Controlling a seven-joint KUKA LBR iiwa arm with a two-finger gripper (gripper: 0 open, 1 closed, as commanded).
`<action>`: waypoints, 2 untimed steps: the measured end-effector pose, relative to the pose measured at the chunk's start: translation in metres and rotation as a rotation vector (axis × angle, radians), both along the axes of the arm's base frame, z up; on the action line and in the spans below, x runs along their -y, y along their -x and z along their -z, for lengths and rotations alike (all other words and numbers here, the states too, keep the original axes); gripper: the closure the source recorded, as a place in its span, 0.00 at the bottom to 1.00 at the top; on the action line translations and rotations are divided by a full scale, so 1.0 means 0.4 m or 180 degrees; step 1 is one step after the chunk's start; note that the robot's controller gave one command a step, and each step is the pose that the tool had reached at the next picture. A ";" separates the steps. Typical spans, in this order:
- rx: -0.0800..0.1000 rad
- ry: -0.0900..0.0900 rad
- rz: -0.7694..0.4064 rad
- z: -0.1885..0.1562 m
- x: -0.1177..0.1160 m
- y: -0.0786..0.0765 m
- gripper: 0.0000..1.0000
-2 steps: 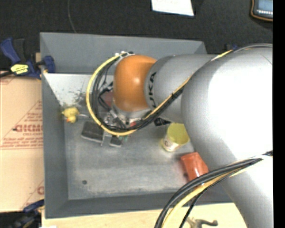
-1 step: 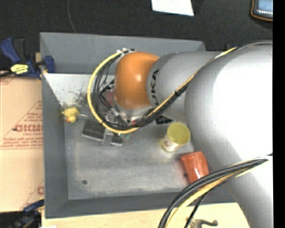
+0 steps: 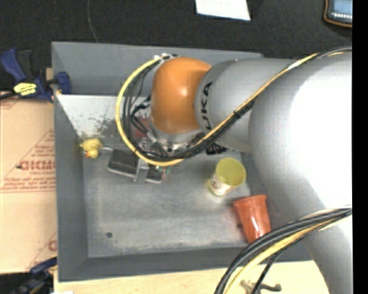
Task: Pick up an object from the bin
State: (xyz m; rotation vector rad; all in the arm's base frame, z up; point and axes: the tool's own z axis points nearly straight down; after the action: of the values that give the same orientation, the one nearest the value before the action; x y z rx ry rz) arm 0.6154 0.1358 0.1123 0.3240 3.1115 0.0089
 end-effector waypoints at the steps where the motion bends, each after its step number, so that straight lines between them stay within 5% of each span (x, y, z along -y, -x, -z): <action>1: -0.0001 0.0000 -0.0001 -0.084 0.001 0.000 1.00; 2: 0.0017 -0.0004 -0.0001 -0.141 0.001 -0.004 1.00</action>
Offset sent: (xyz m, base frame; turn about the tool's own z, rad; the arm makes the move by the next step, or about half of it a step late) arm -0.0001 -0.0004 0.0468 -0.0001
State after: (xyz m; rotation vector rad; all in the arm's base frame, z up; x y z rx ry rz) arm 0.6170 0.1354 0.1688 0.3228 3.1063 0.0118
